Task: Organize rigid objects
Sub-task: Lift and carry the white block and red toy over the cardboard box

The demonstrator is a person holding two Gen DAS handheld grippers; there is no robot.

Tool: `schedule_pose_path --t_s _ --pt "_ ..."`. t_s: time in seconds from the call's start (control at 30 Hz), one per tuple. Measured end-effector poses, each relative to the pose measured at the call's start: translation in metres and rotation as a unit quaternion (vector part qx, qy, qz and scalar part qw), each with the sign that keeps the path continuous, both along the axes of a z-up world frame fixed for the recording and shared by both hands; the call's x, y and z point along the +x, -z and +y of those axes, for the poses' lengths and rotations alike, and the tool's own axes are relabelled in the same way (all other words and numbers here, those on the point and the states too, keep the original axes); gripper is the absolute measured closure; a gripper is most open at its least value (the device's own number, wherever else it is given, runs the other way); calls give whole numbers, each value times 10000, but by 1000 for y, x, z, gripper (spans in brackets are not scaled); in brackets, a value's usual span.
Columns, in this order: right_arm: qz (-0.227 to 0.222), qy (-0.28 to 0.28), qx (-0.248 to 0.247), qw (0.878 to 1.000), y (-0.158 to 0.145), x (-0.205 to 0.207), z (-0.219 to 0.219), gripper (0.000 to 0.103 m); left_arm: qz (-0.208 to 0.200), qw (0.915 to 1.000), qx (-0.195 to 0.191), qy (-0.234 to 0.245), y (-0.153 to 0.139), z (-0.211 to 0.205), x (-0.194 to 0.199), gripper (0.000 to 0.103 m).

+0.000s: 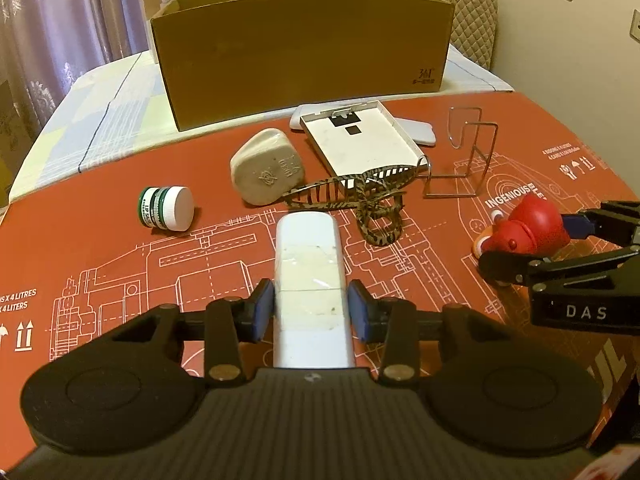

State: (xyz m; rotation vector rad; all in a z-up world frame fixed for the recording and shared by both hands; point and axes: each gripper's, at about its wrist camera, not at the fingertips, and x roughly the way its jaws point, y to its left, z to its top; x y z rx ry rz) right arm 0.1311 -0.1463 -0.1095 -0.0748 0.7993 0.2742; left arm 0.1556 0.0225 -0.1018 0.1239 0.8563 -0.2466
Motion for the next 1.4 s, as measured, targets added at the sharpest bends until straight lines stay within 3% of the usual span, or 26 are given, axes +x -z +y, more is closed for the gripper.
schedule_pose_path --t_s 0.4,0.93,1.23,1.4 --pt "-117 78 -25 9999 -10 -2 0 39 132 9996 -191 -145 -4 7 -5 68" --pt "-550 -29 42 9985 -38 -10 5 39 -175 9986 -350 -344 -33 9 -11 69" --pt "-370 26 70 9993 -32 -8 -1 39 205 9991 -266 -273 -9 5 -8 69" --pt "-346 18 121 9993 -31 -7 -1 39 143 9994 -186 -249 -6 2 -4 68"
